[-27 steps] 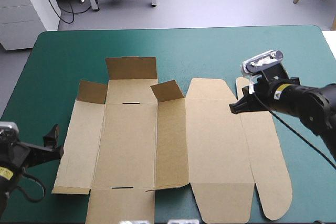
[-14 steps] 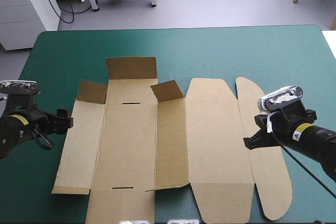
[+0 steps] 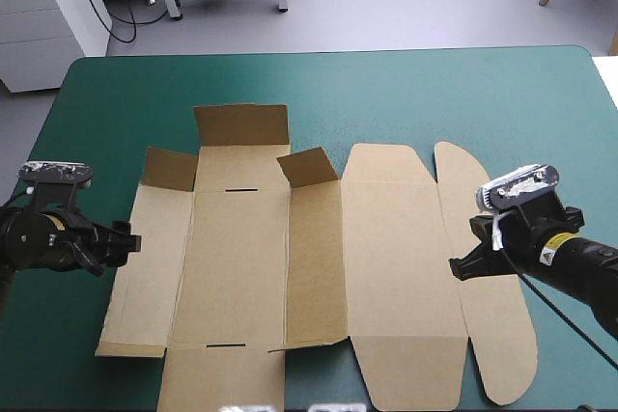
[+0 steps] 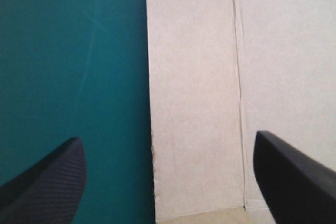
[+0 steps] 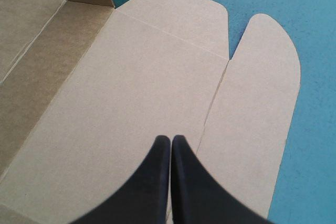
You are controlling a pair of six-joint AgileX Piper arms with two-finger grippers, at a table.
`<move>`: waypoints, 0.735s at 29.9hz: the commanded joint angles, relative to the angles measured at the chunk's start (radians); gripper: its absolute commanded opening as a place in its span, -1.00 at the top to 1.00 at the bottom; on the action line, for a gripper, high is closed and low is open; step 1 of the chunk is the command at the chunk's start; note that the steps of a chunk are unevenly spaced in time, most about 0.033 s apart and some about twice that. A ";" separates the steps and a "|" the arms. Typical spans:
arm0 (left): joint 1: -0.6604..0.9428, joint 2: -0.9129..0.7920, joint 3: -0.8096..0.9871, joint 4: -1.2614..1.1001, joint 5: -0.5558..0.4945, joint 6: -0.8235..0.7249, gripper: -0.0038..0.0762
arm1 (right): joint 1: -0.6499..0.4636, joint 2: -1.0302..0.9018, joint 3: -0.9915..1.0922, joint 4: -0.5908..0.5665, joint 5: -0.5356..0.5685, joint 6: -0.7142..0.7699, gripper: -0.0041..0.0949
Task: Fold the box
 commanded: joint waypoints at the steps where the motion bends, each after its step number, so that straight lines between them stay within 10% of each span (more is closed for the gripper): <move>1: -0.006 0.058 -0.033 0.015 0.044 0.030 -0.61 | -0.007 -0.010 -0.028 0.005 -0.059 -0.004 0.95; 22: 0.526 0.279 0.048 -0.448 0.070 0.399 -0.59 | -0.007 -0.021 -0.028 0.026 -0.039 -0.002 0.95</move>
